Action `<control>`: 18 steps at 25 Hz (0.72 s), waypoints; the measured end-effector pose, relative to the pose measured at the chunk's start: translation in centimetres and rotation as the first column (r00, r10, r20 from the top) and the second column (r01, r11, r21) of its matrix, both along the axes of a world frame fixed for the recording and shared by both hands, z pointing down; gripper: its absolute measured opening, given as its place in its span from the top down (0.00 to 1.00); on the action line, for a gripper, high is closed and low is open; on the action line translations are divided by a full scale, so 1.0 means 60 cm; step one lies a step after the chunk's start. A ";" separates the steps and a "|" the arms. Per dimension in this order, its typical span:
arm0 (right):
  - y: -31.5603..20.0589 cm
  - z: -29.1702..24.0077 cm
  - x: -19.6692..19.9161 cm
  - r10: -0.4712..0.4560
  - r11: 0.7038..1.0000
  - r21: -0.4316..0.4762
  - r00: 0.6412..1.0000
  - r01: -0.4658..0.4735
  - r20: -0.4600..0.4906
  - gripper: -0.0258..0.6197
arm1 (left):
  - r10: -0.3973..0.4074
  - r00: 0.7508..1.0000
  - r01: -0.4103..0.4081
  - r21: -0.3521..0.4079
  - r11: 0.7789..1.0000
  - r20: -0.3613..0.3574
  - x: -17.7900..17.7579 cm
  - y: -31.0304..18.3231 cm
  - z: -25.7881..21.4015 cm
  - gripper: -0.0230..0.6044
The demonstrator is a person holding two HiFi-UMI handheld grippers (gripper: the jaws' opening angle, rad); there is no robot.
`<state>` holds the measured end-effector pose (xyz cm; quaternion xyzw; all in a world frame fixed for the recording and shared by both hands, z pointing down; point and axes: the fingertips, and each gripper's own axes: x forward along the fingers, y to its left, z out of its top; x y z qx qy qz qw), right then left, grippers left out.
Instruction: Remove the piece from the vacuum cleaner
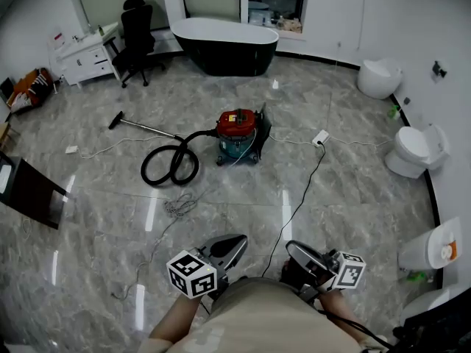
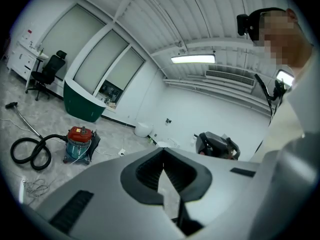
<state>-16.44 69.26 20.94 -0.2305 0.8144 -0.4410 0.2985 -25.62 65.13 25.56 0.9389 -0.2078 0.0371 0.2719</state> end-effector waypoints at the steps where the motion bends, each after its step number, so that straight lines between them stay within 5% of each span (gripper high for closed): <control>1: -0.002 0.005 0.012 0.004 1.000 -0.007 1.000 -0.004 0.008 0.96 | 0.020 1.000 -0.020 0.000 1.000 0.012 0.016 0.002 0.003 0.96; 8: -0.066 0.033 0.166 0.075 0.995 -0.071 0.989 -0.067 0.127 0.96 | 0.042 0.994 -0.046 0.032 0.998 0.099 0.164 -0.044 0.008 0.96; 18: -0.142 0.039 0.348 -0.040 0.998 0.044 0.988 0.047 -0.150 0.96 | 0.029 0.988 -0.038 0.058 0.998 0.151 0.405 -0.118 -0.016 0.96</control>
